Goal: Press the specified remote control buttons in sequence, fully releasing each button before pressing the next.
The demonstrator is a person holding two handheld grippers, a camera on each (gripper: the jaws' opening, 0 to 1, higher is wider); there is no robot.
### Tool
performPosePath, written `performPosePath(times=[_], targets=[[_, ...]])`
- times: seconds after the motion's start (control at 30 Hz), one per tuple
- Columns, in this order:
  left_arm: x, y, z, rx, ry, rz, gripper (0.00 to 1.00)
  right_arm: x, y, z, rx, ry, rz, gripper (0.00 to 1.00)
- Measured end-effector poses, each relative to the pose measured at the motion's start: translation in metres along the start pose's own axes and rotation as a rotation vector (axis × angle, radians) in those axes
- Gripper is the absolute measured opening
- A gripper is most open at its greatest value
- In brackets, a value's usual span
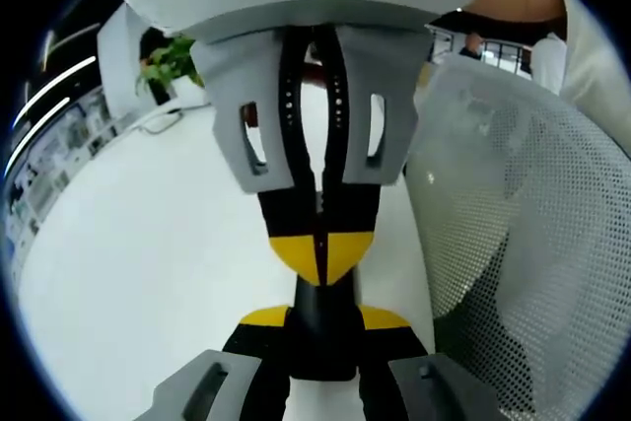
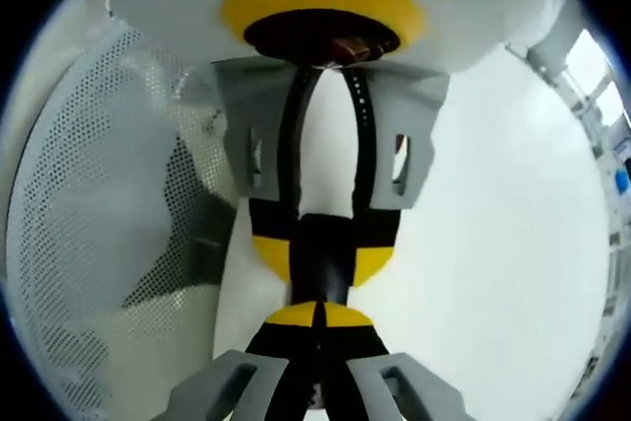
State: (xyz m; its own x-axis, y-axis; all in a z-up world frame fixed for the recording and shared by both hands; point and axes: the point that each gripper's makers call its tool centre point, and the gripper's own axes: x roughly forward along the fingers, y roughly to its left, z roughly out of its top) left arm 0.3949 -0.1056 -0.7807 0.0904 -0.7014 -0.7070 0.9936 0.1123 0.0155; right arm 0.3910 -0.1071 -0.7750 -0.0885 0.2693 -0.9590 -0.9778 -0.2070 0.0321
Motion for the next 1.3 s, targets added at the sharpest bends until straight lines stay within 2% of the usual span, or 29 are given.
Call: performPosePath(times=[0.37,0.47,0.8,1.03,1.3], targets=[[0.000,0.000,0.001,-0.002,0.002,0.003,0.24,-0.002,0.000,-0.001,-0.002,-0.019,-0.017,0.00],[0.000,-0.001,0.001,-0.002,0.003,0.003,0.24,-0.005,0.003,0.003,0.012,-0.048,-0.007,0.00],[0.000,0.001,0.000,-0.002,0.007,0.003,0.24,-0.022,-0.012,0.007,0.027,-0.092,-0.067,0.00],[0.000,0.000,0.001,0.001,0.013,0.001,0.24,-0.029,-0.011,0.010,0.027,-0.108,-0.079,0.00],[0.000,0.001,0.001,0.001,0.019,0.000,0.24,-0.032,-0.009,0.009,0.027,-0.110,-0.076,0.11]])
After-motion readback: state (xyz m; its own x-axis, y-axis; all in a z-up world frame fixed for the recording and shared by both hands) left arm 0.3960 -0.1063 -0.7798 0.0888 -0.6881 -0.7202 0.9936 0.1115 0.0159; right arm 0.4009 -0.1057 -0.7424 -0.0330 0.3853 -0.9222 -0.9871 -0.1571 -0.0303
